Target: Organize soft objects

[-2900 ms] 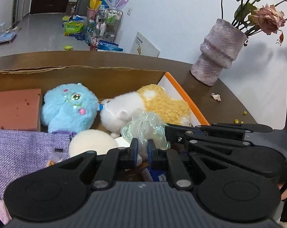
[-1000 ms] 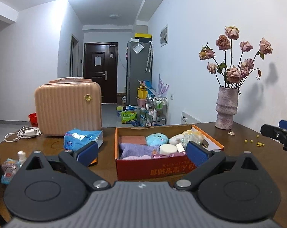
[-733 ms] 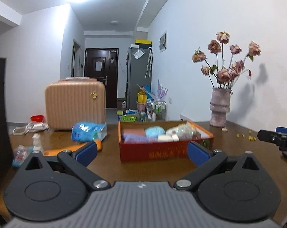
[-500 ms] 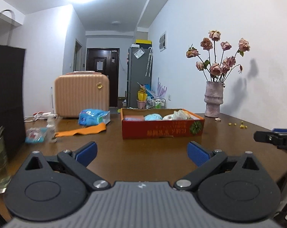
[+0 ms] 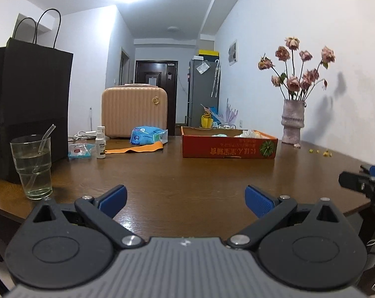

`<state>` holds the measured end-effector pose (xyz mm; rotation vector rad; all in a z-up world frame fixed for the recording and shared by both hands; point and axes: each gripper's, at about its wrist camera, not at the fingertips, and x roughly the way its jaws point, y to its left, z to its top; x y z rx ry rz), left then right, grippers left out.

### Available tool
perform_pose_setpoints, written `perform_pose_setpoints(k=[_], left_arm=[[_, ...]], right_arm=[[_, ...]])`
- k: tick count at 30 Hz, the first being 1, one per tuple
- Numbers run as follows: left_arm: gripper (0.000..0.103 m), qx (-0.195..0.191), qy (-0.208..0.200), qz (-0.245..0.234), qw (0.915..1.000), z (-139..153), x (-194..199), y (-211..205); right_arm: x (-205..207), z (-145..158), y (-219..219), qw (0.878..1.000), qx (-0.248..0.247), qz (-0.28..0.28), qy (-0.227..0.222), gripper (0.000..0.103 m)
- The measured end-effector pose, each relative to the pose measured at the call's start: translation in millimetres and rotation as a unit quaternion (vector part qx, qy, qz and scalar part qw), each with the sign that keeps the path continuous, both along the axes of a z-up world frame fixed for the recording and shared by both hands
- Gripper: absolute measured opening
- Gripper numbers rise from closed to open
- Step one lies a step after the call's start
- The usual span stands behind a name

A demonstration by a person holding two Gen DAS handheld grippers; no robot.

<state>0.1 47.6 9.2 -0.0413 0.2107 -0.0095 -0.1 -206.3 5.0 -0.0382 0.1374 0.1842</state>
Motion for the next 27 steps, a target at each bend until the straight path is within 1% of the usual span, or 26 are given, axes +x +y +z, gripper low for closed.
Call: perform_pose_setpoints(k=[4,9,18,27], left_arm=[[0.103,0.002,0.000,-0.004,1.0000,1.1,2.9,-4.4],[0.103,0.010,0.000,-0.015,0.9998,1.1,2.0,-9.1],[0.103,0.014,-0.003,-0.019,0.9997,1.0,1.1,-10.4],[0.103,0.013,-0.004,-0.018,0.9997,0.3,1.4,-8.7]], right_arm=[[0.7,-2.2,-0.7,1.000,-0.001,0.003,0.007,0.103],[7.4,-3.4,-6.6,1.000,0.016,-0.008,0.019,0.103],[9.1,-8.8,-9.7,0.999,0.019,-0.015,0.028,0.103],[7.9,-10.2,-8.7,0.999,0.019,-0.014,0.028,0.103]])
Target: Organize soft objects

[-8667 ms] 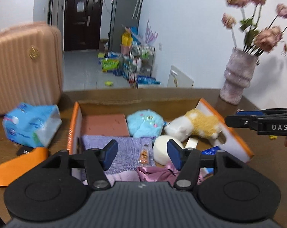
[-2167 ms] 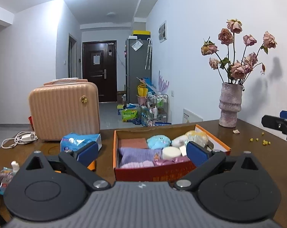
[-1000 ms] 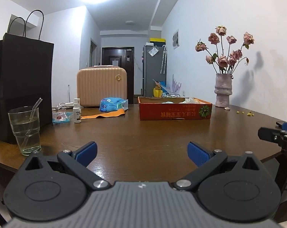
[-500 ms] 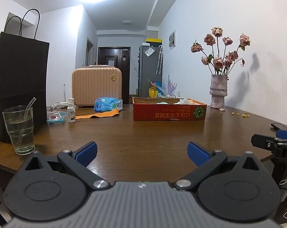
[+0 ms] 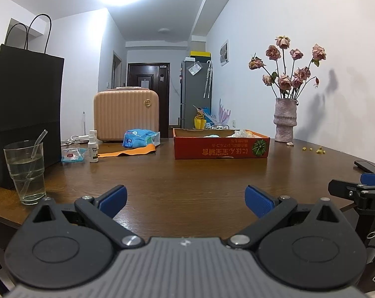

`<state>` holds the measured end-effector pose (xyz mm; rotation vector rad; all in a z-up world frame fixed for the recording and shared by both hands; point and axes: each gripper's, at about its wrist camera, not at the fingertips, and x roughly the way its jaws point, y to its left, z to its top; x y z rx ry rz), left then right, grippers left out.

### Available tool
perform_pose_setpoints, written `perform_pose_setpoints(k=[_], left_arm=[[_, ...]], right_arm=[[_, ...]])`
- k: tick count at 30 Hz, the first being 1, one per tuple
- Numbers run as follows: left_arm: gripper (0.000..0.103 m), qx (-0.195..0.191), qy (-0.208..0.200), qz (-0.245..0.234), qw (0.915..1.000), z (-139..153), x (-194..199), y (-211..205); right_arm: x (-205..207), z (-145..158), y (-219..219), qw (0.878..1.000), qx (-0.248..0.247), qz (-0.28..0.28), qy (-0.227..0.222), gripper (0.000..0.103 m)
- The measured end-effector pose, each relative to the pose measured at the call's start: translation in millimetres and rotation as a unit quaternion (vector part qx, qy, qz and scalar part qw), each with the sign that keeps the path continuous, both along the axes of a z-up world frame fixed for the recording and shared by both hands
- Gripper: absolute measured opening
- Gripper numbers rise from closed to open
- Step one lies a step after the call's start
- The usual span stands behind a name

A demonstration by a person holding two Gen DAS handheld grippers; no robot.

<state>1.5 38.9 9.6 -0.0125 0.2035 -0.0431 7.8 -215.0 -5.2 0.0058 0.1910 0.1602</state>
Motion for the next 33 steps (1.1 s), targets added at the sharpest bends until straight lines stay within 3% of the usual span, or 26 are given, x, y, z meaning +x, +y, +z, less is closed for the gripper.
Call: perform_pose_setpoints(k=[33], left_arm=[[0.103,0.010,0.004,-0.016,0.9998,-2.6,0.9,-2.7]], right_arm=[[4.4,-0.1,-2.5,1.000,0.008,-0.015,0.009,0.103]])
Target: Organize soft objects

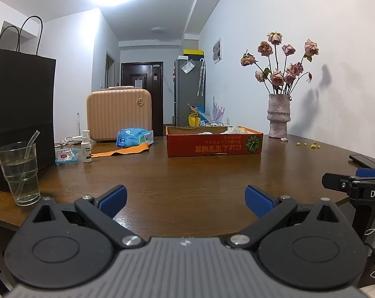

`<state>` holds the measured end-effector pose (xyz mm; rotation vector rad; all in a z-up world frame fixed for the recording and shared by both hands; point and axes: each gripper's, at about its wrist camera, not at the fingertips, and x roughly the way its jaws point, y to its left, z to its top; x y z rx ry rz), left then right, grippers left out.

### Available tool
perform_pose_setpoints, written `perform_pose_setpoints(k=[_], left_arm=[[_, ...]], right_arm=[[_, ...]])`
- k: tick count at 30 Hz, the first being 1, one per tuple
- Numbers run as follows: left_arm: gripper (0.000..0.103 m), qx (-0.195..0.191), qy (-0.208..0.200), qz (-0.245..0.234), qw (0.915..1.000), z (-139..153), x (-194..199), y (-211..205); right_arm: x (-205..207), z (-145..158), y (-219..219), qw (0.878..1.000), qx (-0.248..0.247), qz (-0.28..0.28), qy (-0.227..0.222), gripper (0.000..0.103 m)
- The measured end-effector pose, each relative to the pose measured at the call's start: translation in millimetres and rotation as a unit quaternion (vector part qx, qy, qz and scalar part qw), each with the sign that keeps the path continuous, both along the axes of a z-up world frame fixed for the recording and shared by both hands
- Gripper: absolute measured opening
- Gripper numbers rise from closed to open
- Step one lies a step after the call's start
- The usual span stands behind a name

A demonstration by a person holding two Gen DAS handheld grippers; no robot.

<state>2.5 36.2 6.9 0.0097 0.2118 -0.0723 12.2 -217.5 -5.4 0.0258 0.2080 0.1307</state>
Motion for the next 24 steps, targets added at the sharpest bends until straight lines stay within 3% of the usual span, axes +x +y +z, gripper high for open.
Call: perform_pose_setpoints(k=[24], left_arm=[[0.103,0.000,-0.006,0.003,1.0000,1.9,-0.6,-1.2]], right_arm=[[2.0,0.4,-2.4,1.000,0.005,-0.004,0.002,0.103]])
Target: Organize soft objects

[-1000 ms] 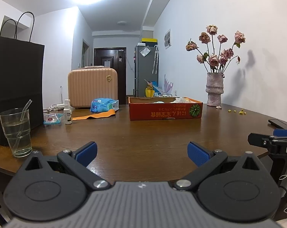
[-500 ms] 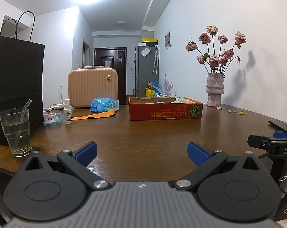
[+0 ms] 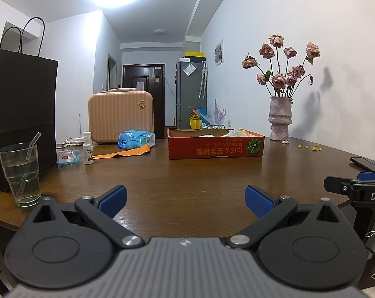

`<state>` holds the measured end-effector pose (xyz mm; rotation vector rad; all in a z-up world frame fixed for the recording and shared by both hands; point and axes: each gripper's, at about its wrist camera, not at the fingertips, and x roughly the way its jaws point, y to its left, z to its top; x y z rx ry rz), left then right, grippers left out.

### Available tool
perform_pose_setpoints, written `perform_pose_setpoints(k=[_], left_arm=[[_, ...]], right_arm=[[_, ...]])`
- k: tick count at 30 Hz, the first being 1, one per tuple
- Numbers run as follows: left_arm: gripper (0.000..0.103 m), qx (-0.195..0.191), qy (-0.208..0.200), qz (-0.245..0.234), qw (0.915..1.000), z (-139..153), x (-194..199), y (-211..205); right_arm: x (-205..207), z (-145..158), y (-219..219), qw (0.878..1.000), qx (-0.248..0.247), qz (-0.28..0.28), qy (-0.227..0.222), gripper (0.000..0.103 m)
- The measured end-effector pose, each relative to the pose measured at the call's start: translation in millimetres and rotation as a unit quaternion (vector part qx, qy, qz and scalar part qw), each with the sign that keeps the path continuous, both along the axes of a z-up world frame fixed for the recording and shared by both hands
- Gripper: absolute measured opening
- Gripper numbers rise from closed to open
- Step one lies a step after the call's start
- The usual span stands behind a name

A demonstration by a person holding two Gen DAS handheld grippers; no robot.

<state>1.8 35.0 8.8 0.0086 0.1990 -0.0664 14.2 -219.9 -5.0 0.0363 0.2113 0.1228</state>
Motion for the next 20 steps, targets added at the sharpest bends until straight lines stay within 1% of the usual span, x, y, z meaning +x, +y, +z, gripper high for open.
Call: perform_pose_setpoints(k=[20], left_arm=[[0.103,-0.003,-0.008,0.005,1.0000,0.4,-1.7,-2.5]], right_arm=[[-3.5,-0.2,2.3,1.000,-0.004,0.002,-0.006,0.103]])
